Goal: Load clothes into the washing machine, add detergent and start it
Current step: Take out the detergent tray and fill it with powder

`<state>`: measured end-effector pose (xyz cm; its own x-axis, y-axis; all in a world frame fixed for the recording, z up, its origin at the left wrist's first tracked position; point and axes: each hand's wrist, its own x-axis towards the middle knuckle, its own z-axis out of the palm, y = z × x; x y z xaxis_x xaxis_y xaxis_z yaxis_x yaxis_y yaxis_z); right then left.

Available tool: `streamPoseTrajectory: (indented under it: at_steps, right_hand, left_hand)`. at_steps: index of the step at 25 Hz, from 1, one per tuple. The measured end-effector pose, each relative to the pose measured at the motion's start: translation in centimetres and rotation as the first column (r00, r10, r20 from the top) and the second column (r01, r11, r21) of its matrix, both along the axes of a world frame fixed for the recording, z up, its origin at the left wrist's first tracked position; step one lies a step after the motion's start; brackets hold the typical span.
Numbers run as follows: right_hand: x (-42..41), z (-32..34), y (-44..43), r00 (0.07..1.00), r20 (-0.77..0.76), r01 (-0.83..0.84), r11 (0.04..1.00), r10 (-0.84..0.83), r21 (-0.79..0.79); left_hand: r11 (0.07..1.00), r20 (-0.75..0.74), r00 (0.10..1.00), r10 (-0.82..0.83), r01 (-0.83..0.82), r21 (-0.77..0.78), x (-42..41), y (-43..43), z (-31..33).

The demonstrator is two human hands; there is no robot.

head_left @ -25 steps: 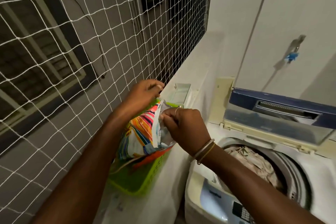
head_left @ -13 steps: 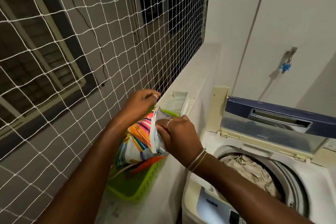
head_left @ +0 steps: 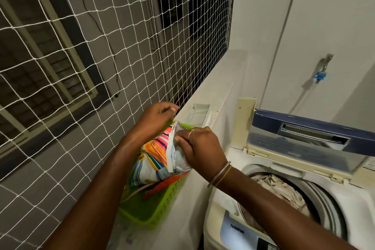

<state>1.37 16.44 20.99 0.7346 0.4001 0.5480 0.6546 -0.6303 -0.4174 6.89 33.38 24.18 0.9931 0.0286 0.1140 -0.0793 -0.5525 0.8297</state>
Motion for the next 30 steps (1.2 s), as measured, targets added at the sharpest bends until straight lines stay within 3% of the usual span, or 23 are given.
streamPoseTrajectory:
  at_steps: [5, 10, 17, 25, 30]
  right_hand:
    - [0.5, 0.5, -0.4, 0.996, -0.093, 0.006, 0.981, 0.013, 0.194]
    - [0.3, -0.4, 0.4, 0.999, -0.052, -0.004, 0.999, 0.006, 0.050]
    - [0.3, 0.5, -1.4, 0.963, -0.268, 0.093, 0.951, -0.011, 0.295]
    - [2.2, 1.5, -3.6, 0.966, -0.251, 0.174, 0.884, -0.067, 0.434]
    - [1.8, 1.5, -3.7, 0.982, -0.185, 0.052, 0.916, 0.025, 0.398]
  left_hand:
    - [1.000, -0.009, 1.000, -0.004, 0.004, 0.008, -0.2, -0.1, 0.3]
    - [1.000, -0.014, 1.000, 0.003, -0.003, -0.002, 0.1, 0.1, -0.1]
    - [1.000, 0.010, 1.000, -0.002, 0.002, 0.011, 0.5, -0.6, 0.0]
    - [1.000, -0.036, 0.999, 0.015, -0.015, 0.017, 1.2, -0.4, -0.3]
    - [1.000, -0.039, 0.999, 0.018, -0.018, 0.012, 1.1, -0.4, -0.3]
